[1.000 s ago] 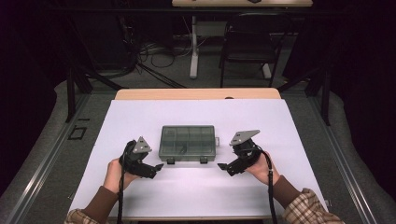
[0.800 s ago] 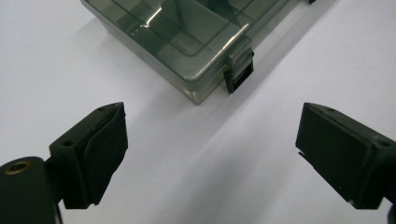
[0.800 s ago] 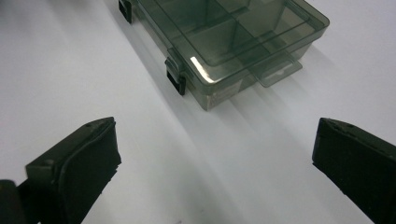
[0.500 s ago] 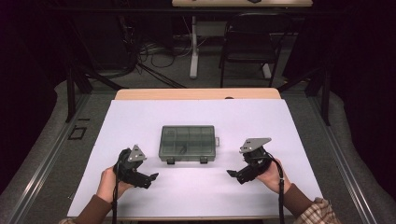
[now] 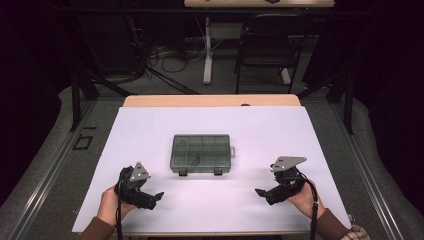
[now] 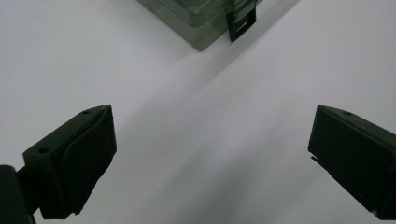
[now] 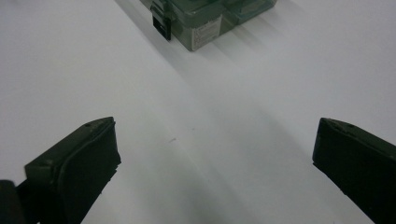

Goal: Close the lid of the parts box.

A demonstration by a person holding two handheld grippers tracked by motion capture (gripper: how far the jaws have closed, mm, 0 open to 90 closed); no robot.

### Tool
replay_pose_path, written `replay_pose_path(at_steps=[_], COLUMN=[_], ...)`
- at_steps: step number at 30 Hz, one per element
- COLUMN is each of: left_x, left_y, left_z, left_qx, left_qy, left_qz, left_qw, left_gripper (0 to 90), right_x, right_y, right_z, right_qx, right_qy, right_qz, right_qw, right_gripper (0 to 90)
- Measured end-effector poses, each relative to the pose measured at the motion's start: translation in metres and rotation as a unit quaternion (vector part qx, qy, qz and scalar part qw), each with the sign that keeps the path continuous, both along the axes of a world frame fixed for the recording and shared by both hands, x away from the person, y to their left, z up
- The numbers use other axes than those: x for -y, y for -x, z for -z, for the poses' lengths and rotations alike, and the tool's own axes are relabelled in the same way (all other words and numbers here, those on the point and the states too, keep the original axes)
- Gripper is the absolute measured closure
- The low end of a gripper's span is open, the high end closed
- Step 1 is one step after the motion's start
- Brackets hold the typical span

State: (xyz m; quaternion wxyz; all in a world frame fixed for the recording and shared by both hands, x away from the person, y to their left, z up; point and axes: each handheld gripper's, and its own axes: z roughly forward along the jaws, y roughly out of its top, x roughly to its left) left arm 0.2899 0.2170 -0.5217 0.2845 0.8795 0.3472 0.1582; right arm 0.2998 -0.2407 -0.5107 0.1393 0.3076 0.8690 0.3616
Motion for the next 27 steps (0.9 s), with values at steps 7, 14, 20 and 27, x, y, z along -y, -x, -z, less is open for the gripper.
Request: replay_pose_path(at_steps=[7, 14, 20, 27], left_x=[-0.003, -0.006, -0.004, -0.003], left_y=[0.008, 0.014, 0.018, 0.018], left_z=[0.006, 0.01, 0.011, 0.014], left_qx=[-0.004, 0.004, 0.006, 0.002], left_qy=[-0.003, 0.001, 0.007, 0.012], left_qz=[-0.002, -0.009, -0.009, -0.004], left_qw=[1.0, 0.9999, 0.9999, 0.9999], left_gripper=[0.1, 0.1, 0.0, 0.0], right_x=[0.016, 0.03, 0.036, 0.036], right_y=[0.012, 0.024, 0.029, 0.031], right_z=[0.004, 0.015, 0.022, 0.02], right_qx=[0.0, -0.007, -0.013, -0.004], right_qy=[-0.005, -0.019, -0.028, -0.03], right_qz=[0.022, 0.045, 0.054, 0.05], right_qw=[0.9997, 0.9988, 0.9981, 0.9983], right_gripper=[0.0, 0.0, 0.0, 0.0])
